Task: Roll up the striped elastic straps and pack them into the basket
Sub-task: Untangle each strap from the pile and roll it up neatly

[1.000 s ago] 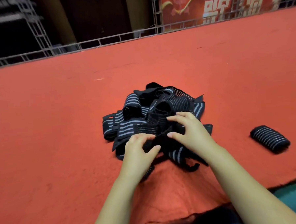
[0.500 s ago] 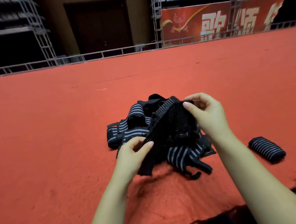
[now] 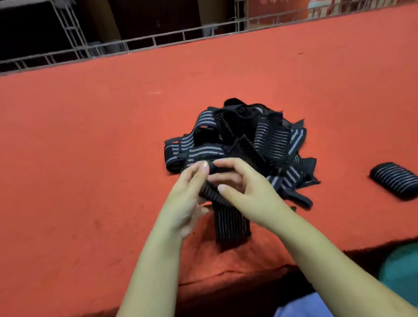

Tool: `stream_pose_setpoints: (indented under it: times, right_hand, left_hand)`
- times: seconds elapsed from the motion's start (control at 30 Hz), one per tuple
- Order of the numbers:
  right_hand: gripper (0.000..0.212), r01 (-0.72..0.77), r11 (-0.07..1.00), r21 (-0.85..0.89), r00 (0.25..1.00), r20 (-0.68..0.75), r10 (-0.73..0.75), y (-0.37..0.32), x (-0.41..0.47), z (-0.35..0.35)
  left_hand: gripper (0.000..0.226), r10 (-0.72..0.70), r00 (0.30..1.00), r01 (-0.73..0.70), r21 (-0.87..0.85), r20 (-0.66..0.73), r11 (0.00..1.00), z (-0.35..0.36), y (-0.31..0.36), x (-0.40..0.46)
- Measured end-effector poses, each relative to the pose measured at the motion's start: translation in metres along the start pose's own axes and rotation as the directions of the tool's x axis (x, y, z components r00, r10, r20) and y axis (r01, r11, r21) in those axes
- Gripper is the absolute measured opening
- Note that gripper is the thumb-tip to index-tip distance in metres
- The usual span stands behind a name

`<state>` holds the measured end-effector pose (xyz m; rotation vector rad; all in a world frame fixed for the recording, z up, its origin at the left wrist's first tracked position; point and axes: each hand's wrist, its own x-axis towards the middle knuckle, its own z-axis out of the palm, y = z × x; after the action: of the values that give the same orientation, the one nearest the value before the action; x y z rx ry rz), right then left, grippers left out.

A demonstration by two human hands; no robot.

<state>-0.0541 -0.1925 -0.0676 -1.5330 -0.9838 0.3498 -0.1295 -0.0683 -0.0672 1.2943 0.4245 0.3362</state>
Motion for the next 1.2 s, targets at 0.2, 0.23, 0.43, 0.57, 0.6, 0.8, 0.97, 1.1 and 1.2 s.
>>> stream_pose_setpoints:
  times: [0.2, 0.23, 0.43, 0.57, 0.6, 0.8, 0.97, 1.1, 1.2]
  right_hand:
    - [0.038, -0.098, 0.985, 0.139, 0.989, -0.1, 0.112, 0.015, -0.02, -0.003]
    - [0.035, -0.077, 0.988, 0.13, 0.975, -0.198, 0.102, 0.016, -0.02, -0.01]
    - [0.035, -0.057, 0.924, -0.378, 0.909, -0.402, -0.109, 0.02, 0.006, -0.049]
    - [0.038, -0.116, 0.849, -0.516, 0.968, -0.251, -0.02, 0.026, 0.028, -0.043]
    - [0.031, -0.114, 0.839, -0.531, 0.969, -0.247, -0.025, 0.027, 0.03, -0.04]
    - [0.003, -0.131, 0.875, -0.466, 0.973, -0.23, 0.023, 0.027, 0.029, -0.031]
    - [0.017, -0.169, 0.982, -0.081, 0.977, -0.146, 0.156, 0.017, 0.024, -0.029]
    - [0.014, -0.141, 0.962, 0.232, 0.982, -0.088, 0.166, -0.003, 0.019, -0.026]
    - [0.016, -0.149, 0.945, 0.29, 0.966, -0.163, 0.202, -0.018, 0.019, -0.018]
  left_hand:
    - [0.018, 0.059, 0.978, -0.041, 0.089, -0.201, 0.995, -0.008, -0.021, 0.007]
    - [0.018, 0.061, 0.977, -0.044, 0.083, -0.205, 0.996, -0.008, -0.021, 0.007]
    - [0.035, 0.104, 0.981, -0.088, 0.101, -0.162, 0.991, -0.016, -0.018, 0.007]
    - [0.045, 0.137, 0.982, -0.121, 0.124, -0.13, 0.985, -0.017, -0.013, 0.003]
    - [0.046, 0.145, 0.981, -0.128, 0.129, -0.132, 0.983, -0.018, -0.011, 0.002]
    - [0.045, 0.166, 0.972, -0.142, 0.145, -0.167, 0.979, -0.021, -0.007, 0.0]
    - [0.043, 0.204, 0.953, -0.179, 0.128, -0.225, 0.976, -0.024, -0.008, 0.003]
    - [0.044, 0.247, 0.916, -0.194, 0.188, -0.317, 0.963, -0.031, -0.006, 0.003]
    - [0.048, 0.417, 0.864, -0.245, 0.491, -0.28, 0.836, -0.028, 0.003, -0.006]
